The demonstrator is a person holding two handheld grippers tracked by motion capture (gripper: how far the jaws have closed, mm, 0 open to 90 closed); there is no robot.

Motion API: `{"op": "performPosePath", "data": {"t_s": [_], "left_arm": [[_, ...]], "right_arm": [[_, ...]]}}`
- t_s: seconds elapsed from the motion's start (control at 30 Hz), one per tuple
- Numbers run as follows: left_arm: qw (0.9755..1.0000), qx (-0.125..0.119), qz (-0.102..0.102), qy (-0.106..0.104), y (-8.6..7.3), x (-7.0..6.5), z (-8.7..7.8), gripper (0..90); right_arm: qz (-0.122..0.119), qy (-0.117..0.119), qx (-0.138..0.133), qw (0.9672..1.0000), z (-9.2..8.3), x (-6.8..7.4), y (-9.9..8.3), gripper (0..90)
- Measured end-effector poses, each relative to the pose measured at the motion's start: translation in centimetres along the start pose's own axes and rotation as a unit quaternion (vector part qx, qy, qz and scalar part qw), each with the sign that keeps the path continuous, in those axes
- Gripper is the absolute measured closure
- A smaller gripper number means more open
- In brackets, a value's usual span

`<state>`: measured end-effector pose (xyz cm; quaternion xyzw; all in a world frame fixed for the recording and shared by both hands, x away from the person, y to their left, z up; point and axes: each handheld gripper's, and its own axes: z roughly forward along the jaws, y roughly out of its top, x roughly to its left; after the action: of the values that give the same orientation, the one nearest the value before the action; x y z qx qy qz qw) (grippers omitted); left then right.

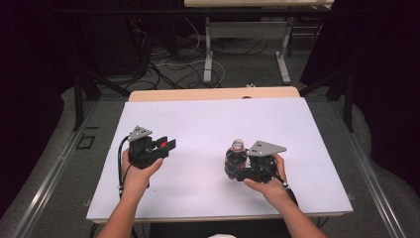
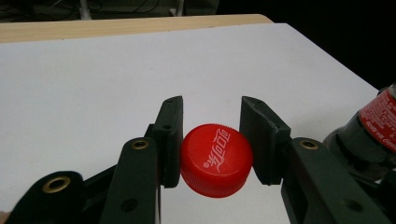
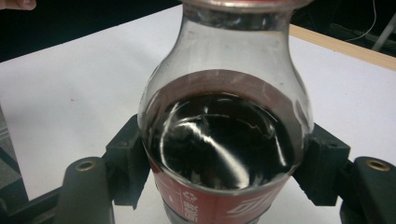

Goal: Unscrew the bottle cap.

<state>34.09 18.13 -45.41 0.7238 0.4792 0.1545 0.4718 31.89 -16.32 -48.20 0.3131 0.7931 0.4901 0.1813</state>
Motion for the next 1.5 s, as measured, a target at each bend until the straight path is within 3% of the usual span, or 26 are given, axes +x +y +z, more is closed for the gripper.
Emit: {"op": "performPosePath", "data": {"t_s": [0.5,1.13,1.5], "left_arm": [[0.9997,-0.004,-0.010,0.021,-1.8,1.9,-0.2,61.3],[0.9995,-0.007,-0.019,0.023,-2.1,2.5,-0.3,61.3],[0.9994,-0.008,-0.024,0.023,-2.2,2.9,-0.4,61.3]], "right_arm": [[0.003,-0.023,-0.006,0.9997,1.1,-0.8,0.4,30.1],[0.003,-0.040,-0.015,0.9991,6.4,-1.7,6.0,30.0],[0.026,-0.059,-0.016,0.9978,9.8,-3.5,6.7,30.0]]}}
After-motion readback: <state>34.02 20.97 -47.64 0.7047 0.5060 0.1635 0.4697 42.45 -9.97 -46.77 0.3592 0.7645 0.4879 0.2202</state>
